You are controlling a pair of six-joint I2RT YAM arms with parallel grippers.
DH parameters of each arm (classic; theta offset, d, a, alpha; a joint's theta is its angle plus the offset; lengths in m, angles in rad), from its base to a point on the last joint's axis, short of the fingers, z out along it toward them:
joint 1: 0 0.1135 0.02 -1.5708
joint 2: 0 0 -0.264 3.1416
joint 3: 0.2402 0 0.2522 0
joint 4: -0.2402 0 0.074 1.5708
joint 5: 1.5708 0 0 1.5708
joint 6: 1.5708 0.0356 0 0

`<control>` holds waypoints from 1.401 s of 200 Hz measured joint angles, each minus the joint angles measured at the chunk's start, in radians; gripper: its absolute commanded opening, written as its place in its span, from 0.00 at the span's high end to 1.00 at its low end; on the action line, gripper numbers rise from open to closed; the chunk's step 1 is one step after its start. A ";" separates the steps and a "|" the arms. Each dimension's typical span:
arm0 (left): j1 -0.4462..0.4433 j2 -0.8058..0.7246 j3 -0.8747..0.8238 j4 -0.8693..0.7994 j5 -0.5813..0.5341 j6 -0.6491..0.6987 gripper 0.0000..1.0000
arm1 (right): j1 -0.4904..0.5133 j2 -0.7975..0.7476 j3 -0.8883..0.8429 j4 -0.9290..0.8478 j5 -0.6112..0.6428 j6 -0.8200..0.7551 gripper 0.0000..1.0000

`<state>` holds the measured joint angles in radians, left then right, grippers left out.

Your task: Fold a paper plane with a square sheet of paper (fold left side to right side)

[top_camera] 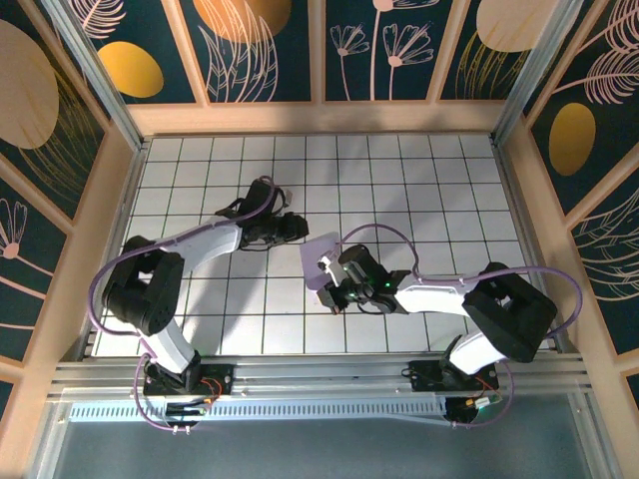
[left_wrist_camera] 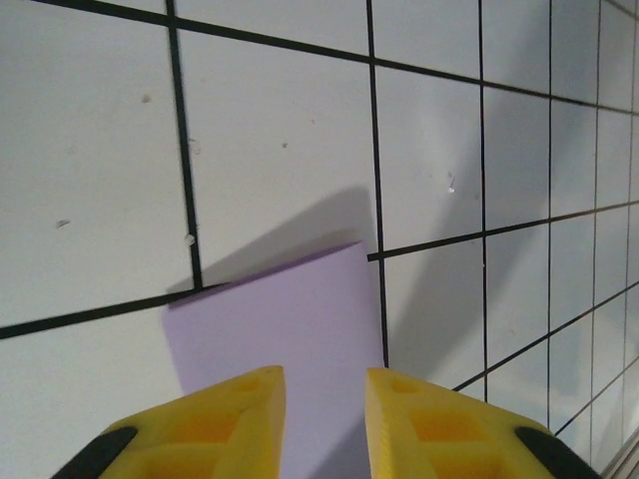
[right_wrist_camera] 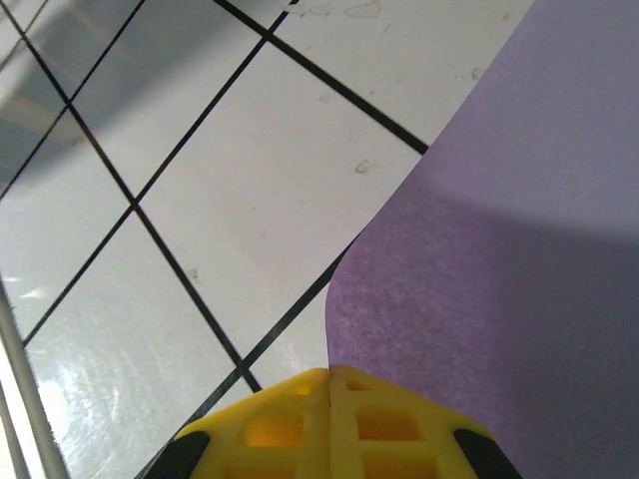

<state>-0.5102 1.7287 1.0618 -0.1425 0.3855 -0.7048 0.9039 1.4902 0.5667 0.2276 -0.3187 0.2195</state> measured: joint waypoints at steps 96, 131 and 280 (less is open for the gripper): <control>-0.106 0.257 0.104 -0.023 0.027 0.045 0.85 | -0.051 0.000 -0.011 0.032 -0.107 0.053 1.00; -0.106 0.263 0.113 -0.023 0.024 0.050 0.87 | -0.076 0.000 -0.011 0.032 -0.127 0.076 1.00; -0.111 0.264 0.113 -0.022 0.007 0.050 0.89 | -0.172 0.047 0.032 -0.056 -0.055 0.113 1.00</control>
<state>-0.6212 1.9926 1.1744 -0.1646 0.3923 -0.6544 0.7322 1.5372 0.5987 0.1719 -0.3740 0.3321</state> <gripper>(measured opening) 0.113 0.051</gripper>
